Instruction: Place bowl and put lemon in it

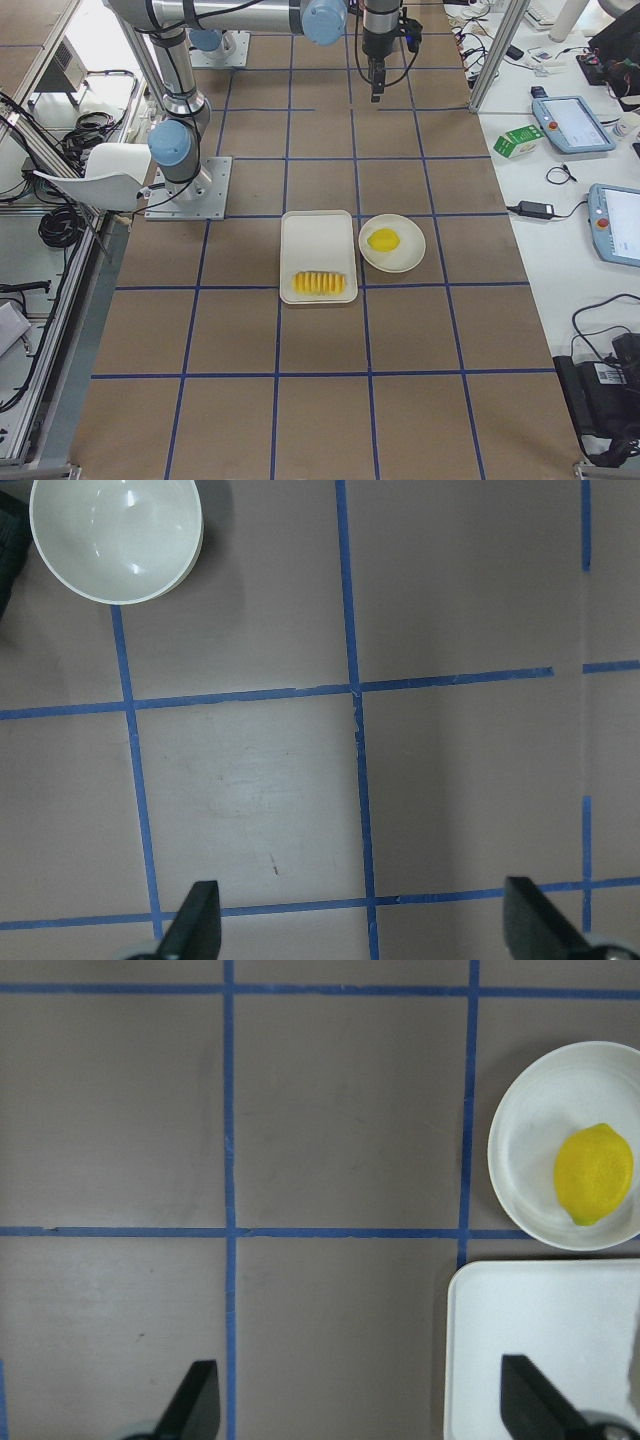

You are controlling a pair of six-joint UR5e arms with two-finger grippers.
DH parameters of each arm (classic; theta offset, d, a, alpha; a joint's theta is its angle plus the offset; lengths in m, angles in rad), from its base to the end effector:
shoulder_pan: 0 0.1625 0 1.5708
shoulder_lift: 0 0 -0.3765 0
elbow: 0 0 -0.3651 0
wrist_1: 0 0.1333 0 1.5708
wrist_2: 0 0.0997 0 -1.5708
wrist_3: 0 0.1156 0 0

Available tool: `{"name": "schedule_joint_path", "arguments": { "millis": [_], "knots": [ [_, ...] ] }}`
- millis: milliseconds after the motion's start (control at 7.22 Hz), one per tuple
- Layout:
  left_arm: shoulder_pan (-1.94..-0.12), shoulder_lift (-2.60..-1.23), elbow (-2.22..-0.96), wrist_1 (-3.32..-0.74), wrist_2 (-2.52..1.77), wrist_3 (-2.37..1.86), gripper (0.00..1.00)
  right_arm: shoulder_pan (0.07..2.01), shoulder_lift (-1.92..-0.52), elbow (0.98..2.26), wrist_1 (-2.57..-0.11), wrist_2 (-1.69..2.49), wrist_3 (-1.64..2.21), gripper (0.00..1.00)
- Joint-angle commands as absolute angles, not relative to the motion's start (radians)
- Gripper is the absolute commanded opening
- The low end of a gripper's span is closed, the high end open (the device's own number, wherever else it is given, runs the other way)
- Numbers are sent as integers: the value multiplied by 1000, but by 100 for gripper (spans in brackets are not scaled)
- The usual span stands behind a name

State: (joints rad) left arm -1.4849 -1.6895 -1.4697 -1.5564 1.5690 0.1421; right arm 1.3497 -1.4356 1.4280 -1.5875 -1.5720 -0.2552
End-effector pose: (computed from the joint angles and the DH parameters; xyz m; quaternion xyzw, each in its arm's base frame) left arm -0.0894 -0.5185 0.4140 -0.0281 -0.9996 -0.0015 0.0011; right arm 0.0163 -0.5349 0.4252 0.0170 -0.9998 0.0117 0.0035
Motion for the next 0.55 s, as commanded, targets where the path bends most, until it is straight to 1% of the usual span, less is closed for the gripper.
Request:
{"name": "schedule_joint_path", "arguments": {
  "millis": [0, 277, 415],
  "knots": [
    [-1370, -1889, -1373, -1470, 1566, 307, 100, 1206, -1343, 1454, -1636, -1568, -427, 100],
    [-1280, -2085, -1271, -1334, 1514, 379, 100, 1116, -1186, 1459, -1844, -1571, -619, 100],
    [-1241, -2144, -1244, -1332, 1522, 458, 100, 1080, -1145, 1474, -1864, -1568, -664, 99]
  ]
}}
